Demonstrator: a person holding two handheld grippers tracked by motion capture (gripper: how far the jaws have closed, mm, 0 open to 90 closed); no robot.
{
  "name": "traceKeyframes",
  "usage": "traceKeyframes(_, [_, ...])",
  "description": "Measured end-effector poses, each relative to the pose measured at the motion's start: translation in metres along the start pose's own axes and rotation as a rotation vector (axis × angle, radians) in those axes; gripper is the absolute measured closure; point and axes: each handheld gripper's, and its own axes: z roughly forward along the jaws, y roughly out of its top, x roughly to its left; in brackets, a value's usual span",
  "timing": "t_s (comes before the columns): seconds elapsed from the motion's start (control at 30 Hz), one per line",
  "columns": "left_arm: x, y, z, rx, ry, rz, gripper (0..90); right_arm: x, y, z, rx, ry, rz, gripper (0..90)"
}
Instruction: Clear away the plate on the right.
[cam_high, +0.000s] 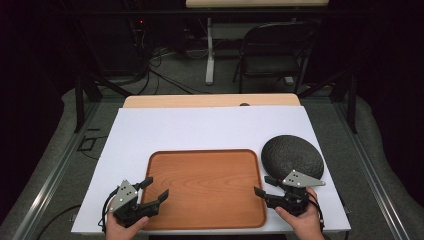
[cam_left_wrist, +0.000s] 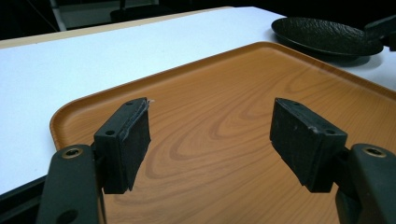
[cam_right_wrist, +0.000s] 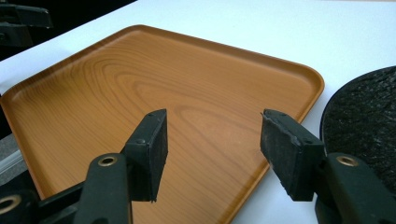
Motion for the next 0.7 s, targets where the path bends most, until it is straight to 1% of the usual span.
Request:
traceKeyframes(0.03, [0.000, 0.000, 0.000, -0.006, 0.004, -0.004, 28.9, 0.000, 0.000, 0.001, 0.003, 0.000, 0.008, 41.4])
traceKeyframes(0.07, [0.000, 0.000, 0.000, -0.006, 0.006, -0.003, 28.9, -0.001, -0.001, 0.001, 0.013, -0.003, 0.006, 41.4])
traceKeyframes(0.2, [0.001, 0.000, 0.000, -0.003, -0.004, -0.002, 28.9, -0.002, -0.001, 0.001, 0.007, -0.002, 0.018, 41.4])
traceKeyframes(0.23, [0.001, 0.000, 0.000, 0.001, -0.001, -0.002, 28.9, -0.003, -0.001, 0.001, 0.006, -0.001, 0.022, 41.3])
traceKeyframes(0.43, [0.000, -0.001, 0.000, 0.009, 0.008, 0.004, 28.8, -0.009, -0.002, 0.001, 0.006, -0.001, 0.067, 41.3])
traceKeyframes(0.6, [0.001, -0.002, -0.001, 0.007, 0.005, -0.004, 28.8, -0.012, -0.001, 0.001, 0.000, -0.004, 0.072, 41.8])
traceKeyframes(0.7, [0.001, -0.002, -0.002, 0.007, 0.009, -0.008, 28.8, -0.013, -0.001, 0.001, 0.012, -0.014, 0.076, 43.0])
